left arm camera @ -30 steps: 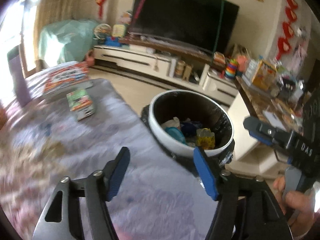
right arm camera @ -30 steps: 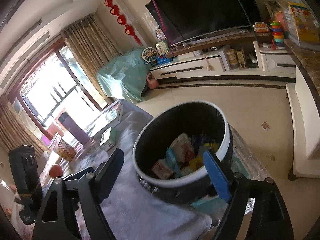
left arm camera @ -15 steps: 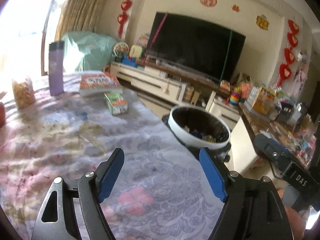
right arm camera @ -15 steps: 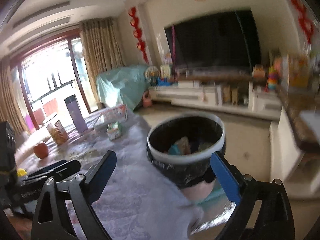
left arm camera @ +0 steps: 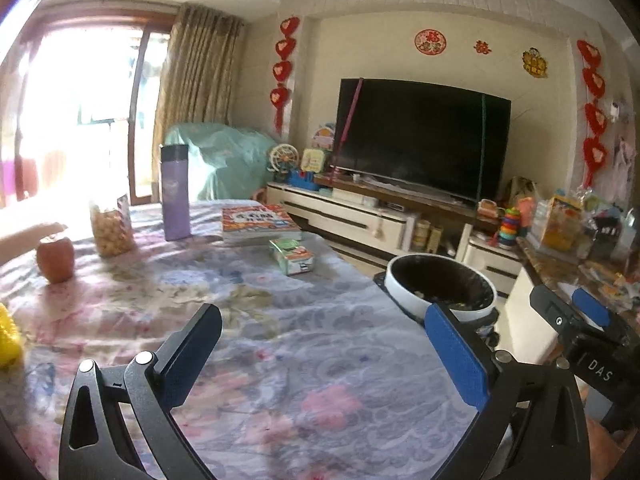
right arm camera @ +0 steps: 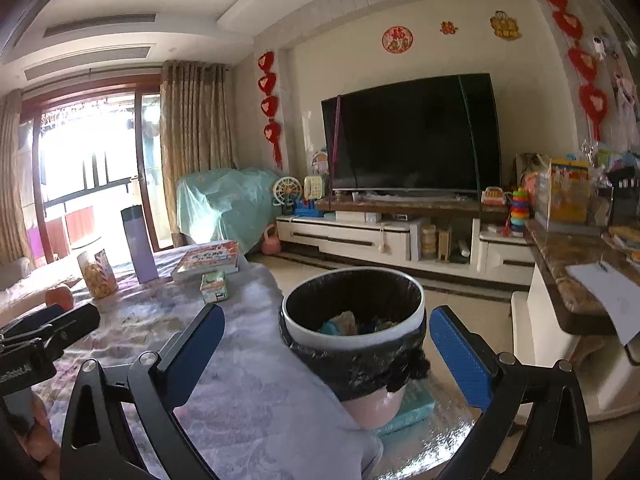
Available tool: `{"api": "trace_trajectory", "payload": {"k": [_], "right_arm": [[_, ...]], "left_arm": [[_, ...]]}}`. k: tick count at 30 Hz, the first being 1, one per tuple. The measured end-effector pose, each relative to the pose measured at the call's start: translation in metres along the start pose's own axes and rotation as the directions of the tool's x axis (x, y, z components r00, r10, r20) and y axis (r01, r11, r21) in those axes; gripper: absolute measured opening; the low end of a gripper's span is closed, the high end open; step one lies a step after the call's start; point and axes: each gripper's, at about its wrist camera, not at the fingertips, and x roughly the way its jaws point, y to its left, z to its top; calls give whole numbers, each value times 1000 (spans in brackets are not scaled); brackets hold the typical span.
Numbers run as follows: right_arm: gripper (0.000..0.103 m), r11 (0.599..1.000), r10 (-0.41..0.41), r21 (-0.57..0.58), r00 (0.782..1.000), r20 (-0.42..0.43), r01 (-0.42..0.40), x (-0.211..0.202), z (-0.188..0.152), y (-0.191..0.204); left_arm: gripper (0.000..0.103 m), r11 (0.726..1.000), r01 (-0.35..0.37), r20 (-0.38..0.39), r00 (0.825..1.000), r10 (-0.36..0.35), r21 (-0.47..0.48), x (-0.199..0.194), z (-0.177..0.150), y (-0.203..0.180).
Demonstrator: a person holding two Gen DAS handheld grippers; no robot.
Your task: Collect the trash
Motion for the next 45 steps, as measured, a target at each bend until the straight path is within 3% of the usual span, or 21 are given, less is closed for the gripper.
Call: {"api": "trace_trajectory", "payload": {"k": [9, 18, 45], "right_arm": [[103, 1000, -9, -7, 1000, -5, 9, -2, -6, -1], [103, 1000, -9, -1, 1000, 2, 9, -4, -6, -1], [103, 1000, 19, 4, 1000, 0, -19, -6, -3, 0]], "left_arm": [[102, 997, -65, 31, 997, 64, 42, -8, -3, -13], [102, 995, -86, 31, 996, 84, 53, -3, -2, -13], [102, 995, -86, 32, 996, 84, 57, -1, -3, -9]]}}
